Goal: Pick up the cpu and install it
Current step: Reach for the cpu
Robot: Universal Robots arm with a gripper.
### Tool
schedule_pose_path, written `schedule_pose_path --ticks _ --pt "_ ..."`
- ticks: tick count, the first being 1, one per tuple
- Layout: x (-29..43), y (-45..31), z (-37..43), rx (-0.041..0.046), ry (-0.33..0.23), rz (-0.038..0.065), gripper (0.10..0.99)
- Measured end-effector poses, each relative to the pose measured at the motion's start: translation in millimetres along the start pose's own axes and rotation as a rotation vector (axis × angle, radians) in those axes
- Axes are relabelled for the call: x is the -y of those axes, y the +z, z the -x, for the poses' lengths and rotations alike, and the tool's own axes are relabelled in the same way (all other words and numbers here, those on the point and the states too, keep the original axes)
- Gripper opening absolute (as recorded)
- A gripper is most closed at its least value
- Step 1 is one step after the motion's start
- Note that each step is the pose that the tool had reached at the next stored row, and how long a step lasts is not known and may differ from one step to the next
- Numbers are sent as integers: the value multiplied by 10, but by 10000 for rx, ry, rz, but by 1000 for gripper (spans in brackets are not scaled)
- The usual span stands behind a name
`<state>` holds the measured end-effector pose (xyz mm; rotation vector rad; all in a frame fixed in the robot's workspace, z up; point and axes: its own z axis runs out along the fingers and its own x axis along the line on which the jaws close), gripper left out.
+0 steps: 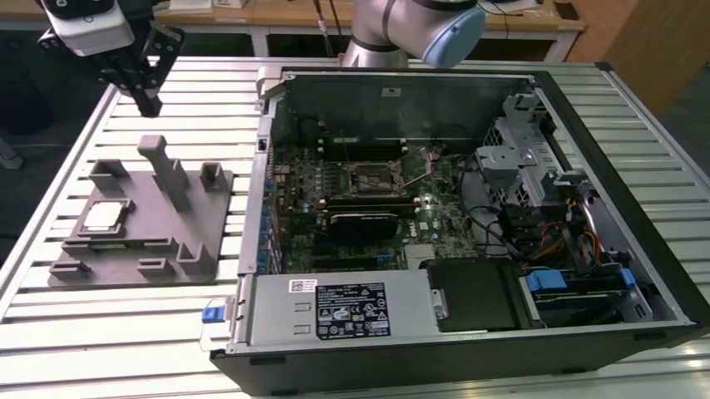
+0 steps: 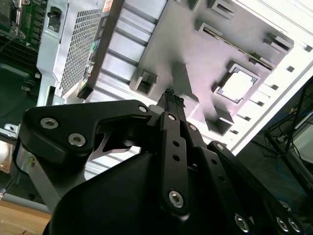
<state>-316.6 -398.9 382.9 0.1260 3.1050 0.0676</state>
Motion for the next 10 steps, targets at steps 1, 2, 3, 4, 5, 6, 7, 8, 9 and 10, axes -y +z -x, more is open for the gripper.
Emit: schedule_pose_path --ticks 1,2,3,4,5,6,7,8,9,10 --pt "2 3 -19 1 1 0 106" --pt "3 7 -37 1 3 0 106" --pt "5 10 -55 1 4 1 106" --pt "7 12 -73 1 5 0 106" --pt "8 15 -91 1 7 1 106" --pt "10 19 -112 2 8 1 106" --pt "12 21 -129 2 9 1 106" --pt "13 24 -145 2 10 1 106" --pt "15 28 -163 2 12 1 106" --pt "16 32 -180 2 13 1 106"
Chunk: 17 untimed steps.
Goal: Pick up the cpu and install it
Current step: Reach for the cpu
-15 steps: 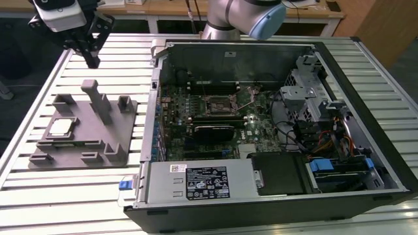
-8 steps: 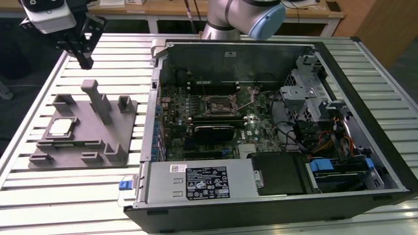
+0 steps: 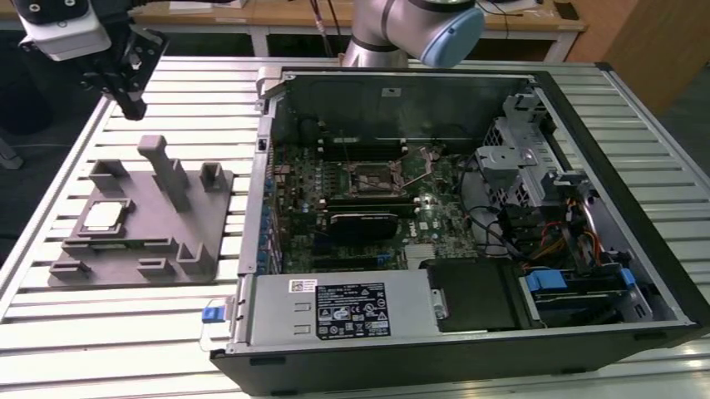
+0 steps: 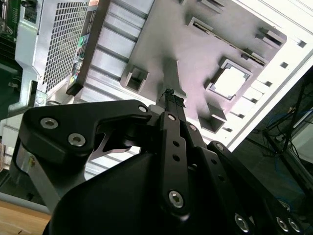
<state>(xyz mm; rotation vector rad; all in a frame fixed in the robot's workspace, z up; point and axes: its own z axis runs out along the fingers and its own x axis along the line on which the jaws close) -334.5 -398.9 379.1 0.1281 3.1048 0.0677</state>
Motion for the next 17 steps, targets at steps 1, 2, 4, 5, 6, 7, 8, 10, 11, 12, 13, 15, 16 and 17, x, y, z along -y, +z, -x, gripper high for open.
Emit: schedule_pose_path --ticks 1,2,4,5,6,7,8,10,11,12,13,15,16,17 --pt "1 5 -17 0 1 0 106" --pt "3 11 -33 -1 3 0 106" --pt "7 28 -68 0 5 -1 106" --pt "9 37 -84 0 6 0 106" --pt "10 48 -100 1 8 0 106" --pt "12 60 -117 2 10 1 106" --pt "14 72 -132 3 12 1 106" --pt "17 96 -163 1 16 0 106" --pt "19 109 -178 0 18 -1 106" --pt "21 122 -194 0 21 -1 106" --pt "22 135 -209 1 23 -1 106" --pt "26 159 -238 2 26 -1 106" --pt "27 171 -253 1 28 -1 106" --pt "29 182 -268 1 30 -1 106"
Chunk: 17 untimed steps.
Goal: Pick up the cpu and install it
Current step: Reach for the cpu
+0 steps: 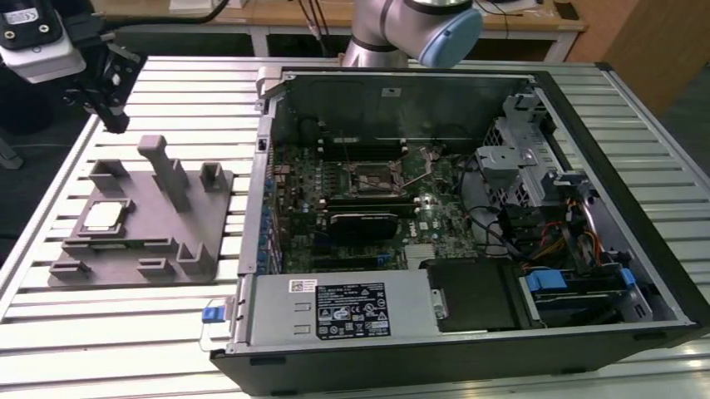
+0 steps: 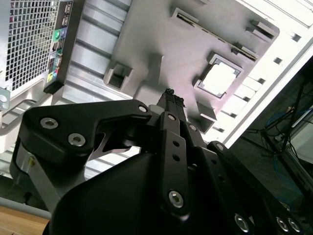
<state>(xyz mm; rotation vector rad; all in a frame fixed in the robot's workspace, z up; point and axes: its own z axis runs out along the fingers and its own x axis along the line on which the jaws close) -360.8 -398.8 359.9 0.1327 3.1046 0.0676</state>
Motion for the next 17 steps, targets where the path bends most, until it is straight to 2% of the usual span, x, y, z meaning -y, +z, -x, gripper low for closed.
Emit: schedule_pose_path --ticks 17 --pt "20 159 -238 3 53 -1 106"
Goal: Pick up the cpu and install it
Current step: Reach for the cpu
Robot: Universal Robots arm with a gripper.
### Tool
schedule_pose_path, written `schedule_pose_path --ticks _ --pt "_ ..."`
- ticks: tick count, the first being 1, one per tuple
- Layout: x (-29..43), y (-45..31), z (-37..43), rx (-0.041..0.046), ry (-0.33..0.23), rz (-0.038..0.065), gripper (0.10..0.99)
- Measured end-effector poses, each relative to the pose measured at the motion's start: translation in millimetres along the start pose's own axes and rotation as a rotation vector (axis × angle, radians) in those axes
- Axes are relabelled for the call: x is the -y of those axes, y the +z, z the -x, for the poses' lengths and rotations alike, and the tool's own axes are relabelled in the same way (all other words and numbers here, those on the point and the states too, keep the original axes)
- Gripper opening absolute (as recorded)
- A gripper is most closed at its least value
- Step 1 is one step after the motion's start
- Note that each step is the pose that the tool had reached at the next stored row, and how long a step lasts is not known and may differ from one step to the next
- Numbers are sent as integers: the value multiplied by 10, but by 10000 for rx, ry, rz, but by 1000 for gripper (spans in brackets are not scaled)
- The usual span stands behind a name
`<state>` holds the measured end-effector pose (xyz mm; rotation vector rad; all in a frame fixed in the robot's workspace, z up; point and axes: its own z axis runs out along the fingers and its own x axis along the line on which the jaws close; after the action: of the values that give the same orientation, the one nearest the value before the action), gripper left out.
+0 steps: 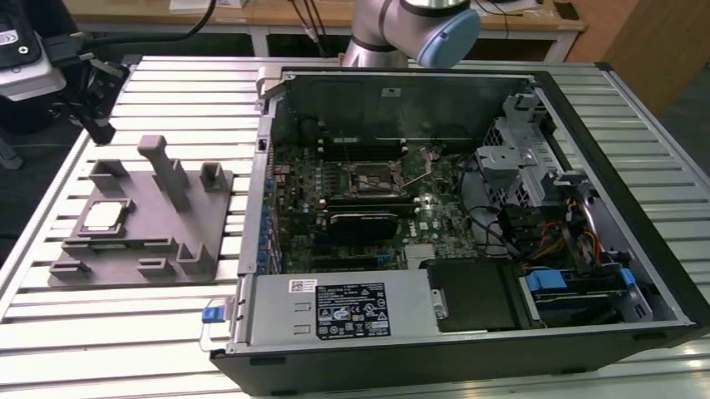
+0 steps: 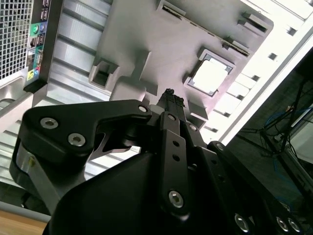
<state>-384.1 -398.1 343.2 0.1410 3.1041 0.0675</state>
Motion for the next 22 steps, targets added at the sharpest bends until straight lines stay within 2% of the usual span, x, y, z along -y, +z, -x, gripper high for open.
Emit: schedule_pose_path --ticks 9,22 --pt "12 93 -119 2 25 -1 106" --pt "-3 289 -239 0 54 -3 106"
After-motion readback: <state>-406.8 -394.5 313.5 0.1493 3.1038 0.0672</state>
